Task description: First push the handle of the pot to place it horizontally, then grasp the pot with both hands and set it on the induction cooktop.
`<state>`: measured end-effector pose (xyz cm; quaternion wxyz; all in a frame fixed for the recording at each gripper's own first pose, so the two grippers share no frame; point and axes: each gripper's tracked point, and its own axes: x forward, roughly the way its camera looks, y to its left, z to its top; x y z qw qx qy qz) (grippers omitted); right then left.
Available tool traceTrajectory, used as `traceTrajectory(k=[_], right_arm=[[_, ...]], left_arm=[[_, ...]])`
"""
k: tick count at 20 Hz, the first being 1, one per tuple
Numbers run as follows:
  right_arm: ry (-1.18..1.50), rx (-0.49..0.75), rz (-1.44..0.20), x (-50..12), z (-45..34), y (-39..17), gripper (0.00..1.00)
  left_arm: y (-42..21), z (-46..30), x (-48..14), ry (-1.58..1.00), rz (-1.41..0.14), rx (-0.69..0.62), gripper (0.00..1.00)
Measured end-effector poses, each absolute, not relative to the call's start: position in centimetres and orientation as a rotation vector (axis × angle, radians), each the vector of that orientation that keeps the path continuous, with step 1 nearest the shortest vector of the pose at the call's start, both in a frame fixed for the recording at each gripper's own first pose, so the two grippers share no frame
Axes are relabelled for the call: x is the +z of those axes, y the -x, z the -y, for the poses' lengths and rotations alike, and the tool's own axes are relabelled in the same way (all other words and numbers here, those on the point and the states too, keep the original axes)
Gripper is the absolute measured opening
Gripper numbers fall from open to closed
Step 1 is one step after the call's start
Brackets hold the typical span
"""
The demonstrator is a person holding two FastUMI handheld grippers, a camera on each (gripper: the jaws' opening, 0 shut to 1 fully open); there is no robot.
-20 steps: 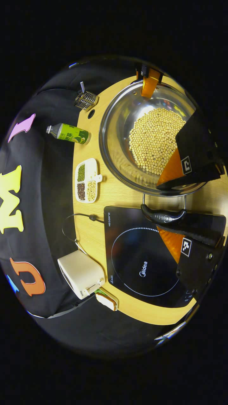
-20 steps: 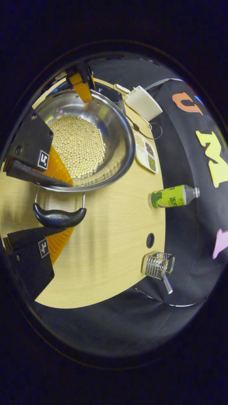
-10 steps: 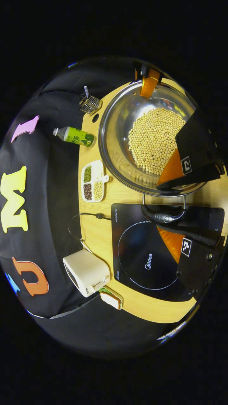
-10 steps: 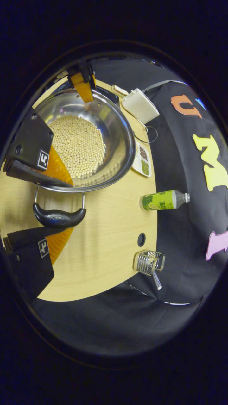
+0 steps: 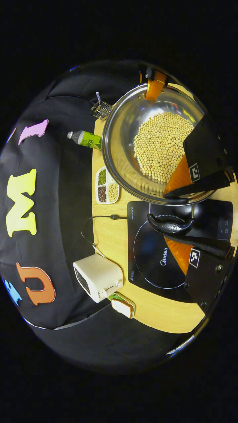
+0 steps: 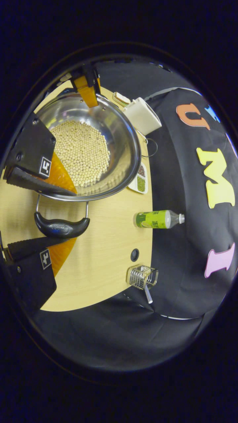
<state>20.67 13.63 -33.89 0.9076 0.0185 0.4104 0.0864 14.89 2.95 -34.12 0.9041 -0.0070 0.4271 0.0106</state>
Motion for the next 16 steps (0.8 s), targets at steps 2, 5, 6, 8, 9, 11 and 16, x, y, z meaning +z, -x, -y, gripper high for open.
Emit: traceTrajectory(k=[2,5,6,8,9,11,16], right_arm=[[-0.04,0.179,-0.838,-33.2,-14.7,-20.5,0.63],[-0.041,0.188,-0.828,-32.3,-16.7,-20.0,0.63],[-0.042,0.19,-0.825,-32.1,-17.4,-19.8,0.63],[-0.044,0.194,-0.822,-31.7,-18.8,-19.5,0.63],[-0.046,0.195,-0.821,-31.5,-19.5,-19.4,0.63],[-0.051,0.198,-0.821,-31.3,-21.0,-19.0,0.63],[-0.062,0.194,-0.822,-30.8,-24.5,-17.9,0.63]], left_arm=[[-14.8,-4.0,-33.6,0.015,-0.878,0.022,0.58],[-14.4,-6.1,-33.0,0.018,-0.871,0.027,0.67],[-14.3,-6.7,-32.8,0.019,-0.871,0.028,0.58],[-14.1,-8.2,-32.5,0.017,-0.869,0.032,0.58],[-14.1,-8.8,-32.5,0.017,-0.87,0.034,0.58],[-13.8,-10.3,-32.3,0.017,-0.869,0.037,0.67],[-13.4,-13.9,-32.0,0.017,-0.867,0.035,0.58]])
